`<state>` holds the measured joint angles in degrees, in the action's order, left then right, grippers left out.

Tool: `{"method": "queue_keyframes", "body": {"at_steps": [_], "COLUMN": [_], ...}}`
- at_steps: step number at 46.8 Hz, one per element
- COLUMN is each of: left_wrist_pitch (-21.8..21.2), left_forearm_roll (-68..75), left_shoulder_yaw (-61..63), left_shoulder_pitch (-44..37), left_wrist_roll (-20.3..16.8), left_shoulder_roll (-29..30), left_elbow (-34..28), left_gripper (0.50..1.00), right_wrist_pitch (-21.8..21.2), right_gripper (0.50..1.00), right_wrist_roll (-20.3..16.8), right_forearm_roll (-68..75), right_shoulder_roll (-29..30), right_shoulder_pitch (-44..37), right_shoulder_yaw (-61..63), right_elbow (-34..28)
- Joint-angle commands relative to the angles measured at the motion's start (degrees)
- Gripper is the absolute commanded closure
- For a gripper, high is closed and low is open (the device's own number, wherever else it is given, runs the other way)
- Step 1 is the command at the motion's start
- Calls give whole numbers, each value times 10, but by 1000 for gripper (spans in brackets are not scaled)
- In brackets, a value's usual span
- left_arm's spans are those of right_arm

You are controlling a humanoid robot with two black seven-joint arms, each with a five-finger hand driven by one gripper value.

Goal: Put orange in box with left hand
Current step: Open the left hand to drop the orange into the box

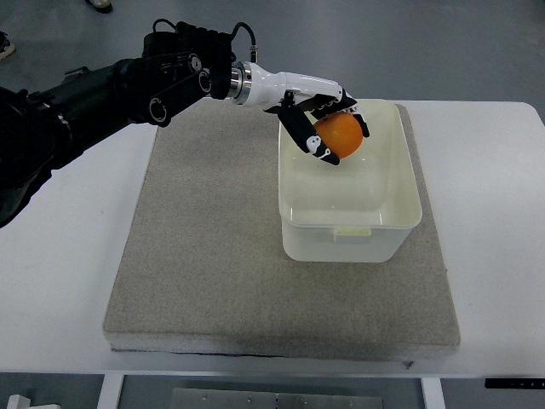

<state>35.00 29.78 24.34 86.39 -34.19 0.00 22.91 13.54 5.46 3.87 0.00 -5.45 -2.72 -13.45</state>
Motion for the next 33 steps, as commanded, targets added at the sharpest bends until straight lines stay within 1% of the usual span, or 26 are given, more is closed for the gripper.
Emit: {"method": "queue_keyframes", "body": {"at_steps": [1,8,9,12,13,14,16,19,20,25,33], "left_wrist_pitch": [0,0,0,0,0,0,0,0,0,0,0], "left_forearm_roll": [0,-9,-10,-12,-12,-11,-11,-11,-11,-11,-11], "left_shoulder_yaw": [-1,-4,-6,-10,-12,-14,-17,-22,-22,-22,-22], "left_shoulder_pitch": [1,0,0,-1,-1,-1,-1,-2,-2,-2,-2], "left_wrist_roll": [0,0,0,0,0,0,0,0,1,1,1], "left_shoulder_roll": [0,0,0,0,0,0,0,0,0,0,0], "left_elbow": [3,-3,-3,-2,-2,-1,0,1,1,1,1], "left_gripper": [1000,1000,992,791,738,705,662,566,542,512,512], "right_wrist_pitch": [0,0,0,0,0,0,0,0,0,0,0], "right_gripper": [556,556,556,556,556,556,556,556,556,556,556], "right_wrist_roll": [0,0,0,0,0,0,0,0,0,0,0], "right_forearm_roll": [0,0,0,0,0,0,0,0,0,0,0], "right_shoulder_roll": [0,0,0,0,0,0,0,0,0,0,0], "right_shoulder_pitch": [0,0,0,0,0,0,0,0,0,0,0], "right_shoulder_yaw": [0,0,0,0,0,0,0,0,0,0,0], "right_elbow": [0,0,0,0,0,0,0,0,0,0,0]}}
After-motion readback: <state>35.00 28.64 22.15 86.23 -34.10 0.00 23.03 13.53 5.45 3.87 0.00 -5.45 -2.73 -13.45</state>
